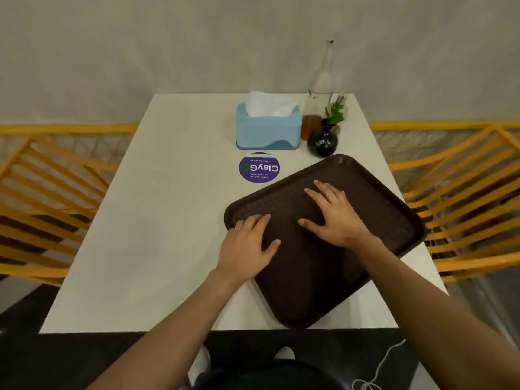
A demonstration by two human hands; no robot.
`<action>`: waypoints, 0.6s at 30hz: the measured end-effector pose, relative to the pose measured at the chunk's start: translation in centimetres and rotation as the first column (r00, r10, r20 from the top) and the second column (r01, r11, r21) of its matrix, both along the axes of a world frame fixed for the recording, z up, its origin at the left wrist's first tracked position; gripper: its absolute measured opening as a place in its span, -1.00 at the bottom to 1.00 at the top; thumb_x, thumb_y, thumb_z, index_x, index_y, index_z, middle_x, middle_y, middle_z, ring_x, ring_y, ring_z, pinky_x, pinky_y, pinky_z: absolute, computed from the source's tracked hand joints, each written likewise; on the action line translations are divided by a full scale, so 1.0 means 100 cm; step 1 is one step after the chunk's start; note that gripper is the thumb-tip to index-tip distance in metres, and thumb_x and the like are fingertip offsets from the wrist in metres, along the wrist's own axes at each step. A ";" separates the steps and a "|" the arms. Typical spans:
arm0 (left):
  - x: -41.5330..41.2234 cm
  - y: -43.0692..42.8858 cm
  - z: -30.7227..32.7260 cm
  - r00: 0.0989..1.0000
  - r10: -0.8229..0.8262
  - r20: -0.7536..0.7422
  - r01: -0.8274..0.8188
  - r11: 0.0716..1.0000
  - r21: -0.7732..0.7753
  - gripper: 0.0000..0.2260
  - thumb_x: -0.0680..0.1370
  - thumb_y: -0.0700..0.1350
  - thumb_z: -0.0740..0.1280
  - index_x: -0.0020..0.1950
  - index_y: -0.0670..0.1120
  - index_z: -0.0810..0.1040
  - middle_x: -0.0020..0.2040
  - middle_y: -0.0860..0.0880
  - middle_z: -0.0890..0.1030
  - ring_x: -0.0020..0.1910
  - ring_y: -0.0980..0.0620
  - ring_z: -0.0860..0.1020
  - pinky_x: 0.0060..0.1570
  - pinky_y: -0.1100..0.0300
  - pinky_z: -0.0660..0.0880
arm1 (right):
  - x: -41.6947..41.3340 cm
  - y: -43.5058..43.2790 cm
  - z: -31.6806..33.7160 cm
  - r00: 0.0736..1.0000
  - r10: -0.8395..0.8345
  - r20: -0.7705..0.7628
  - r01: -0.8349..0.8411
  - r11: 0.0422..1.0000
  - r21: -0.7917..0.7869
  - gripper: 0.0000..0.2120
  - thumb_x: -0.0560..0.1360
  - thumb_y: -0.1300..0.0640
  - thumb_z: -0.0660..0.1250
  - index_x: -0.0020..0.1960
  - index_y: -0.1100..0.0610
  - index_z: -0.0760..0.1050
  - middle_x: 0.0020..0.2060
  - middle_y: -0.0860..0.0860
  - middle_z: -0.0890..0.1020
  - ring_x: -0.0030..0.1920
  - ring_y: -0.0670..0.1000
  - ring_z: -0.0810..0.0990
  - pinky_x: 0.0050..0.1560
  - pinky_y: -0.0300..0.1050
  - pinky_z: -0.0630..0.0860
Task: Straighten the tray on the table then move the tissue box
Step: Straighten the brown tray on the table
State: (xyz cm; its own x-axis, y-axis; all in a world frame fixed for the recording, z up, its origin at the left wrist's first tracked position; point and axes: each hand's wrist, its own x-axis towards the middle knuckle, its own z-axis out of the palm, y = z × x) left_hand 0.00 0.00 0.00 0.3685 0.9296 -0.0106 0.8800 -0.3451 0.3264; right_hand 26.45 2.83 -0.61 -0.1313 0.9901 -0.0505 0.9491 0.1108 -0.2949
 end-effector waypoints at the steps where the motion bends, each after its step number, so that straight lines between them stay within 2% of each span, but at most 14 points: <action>1: 0.004 -0.005 -0.002 0.999 -0.005 -0.036 0.004 1.000 -0.014 -0.38 0.56 0.32 0.14 0.55 0.04 0.33 0.46 -0.01 0.44 0.36 -0.11 0.45 0.28 -0.02 0.43 | 0.002 -0.001 -0.002 1.000 0.023 0.013 -0.023 1.000 -0.004 -0.17 0.50 -0.44 0.18 0.64 -0.11 0.04 0.65 -0.03 -0.01 0.62 0.05 -0.11 0.55 0.17 -0.15; 4: 0.013 -0.018 -0.013 0.991 0.018 -0.131 -0.016 1.000 0.018 -0.32 0.54 0.40 0.05 0.54 0.06 0.34 0.50 -0.04 0.41 0.43 -0.12 0.39 0.36 -0.07 0.34 | 0.007 -0.004 -0.008 0.998 0.058 0.027 -0.057 0.998 -0.027 -0.19 0.51 -0.43 0.18 0.63 -0.12 0.06 0.65 -0.03 0.00 0.62 0.04 -0.12 0.55 0.21 -0.14; 8: 0.016 -0.025 -0.019 0.983 0.025 -0.185 -0.020 0.999 0.030 -0.24 0.50 0.49 -0.02 0.55 0.06 0.34 0.55 -0.08 0.35 0.50 -0.14 0.30 0.47 -0.11 0.20 | 0.013 -0.005 -0.015 0.995 0.094 0.035 -0.091 0.993 -0.079 -0.24 0.51 -0.48 0.05 0.62 -0.18 0.09 0.65 -0.04 -0.01 0.62 0.06 -0.13 0.55 0.31 -0.17; 14: 0.003 -0.021 -0.017 0.973 -0.011 -0.231 0.005 1.000 -0.029 -0.23 0.50 0.48 -0.02 0.61 0.09 0.19 0.62 -0.06 0.21 0.58 -0.12 0.15 0.56 -0.10 0.01 | -0.001 -0.012 -0.022 0.995 0.043 0.092 -0.037 0.997 -0.067 -0.23 0.48 -0.57 -0.15 0.60 -0.26 0.08 0.64 -0.07 0.05 0.62 0.04 -0.07 0.56 0.22 -0.16; 16: -0.005 -0.019 -0.014 0.971 -0.007 -0.240 -0.003 0.999 -0.041 -0.28 0.54 0.42 0.06 0.61 0.07 0.20 0.61 -0.08 0.21 0.57 -0.14 0.15 0.55 -0.09 0.04 | -0.013 -0.013 -0.023 0.994 0.008 0.108 -0.002 0.999 -0.051 -0.22 0.47 -0.58 -0.17 0.60 -0.27 0.08 0.64 -0.07 0.07 0.62 0.05 -0.04 0.55 0.21 -0.11; 18: -0.011 -0.021 -0.011 0.970 0.006 -0.241 -0.014 0.999 -0.029 -0.36 0.58 0.32 0.13 0.59 0.03 0.25 0.58 -0.09 0.26 0.52 -0.13 0.22 0.49 -0.06 0.19 | -0.028 -0.015 -0.024 0.991 -0.033 0.128 0.037 0.999 -0.033 -0.23 0.48 -0.57 -0.17 0.59 -0.27 0.10 0.63 -0.06 0.11 0.61 0.06 0.01 0.54 0.22 -0.04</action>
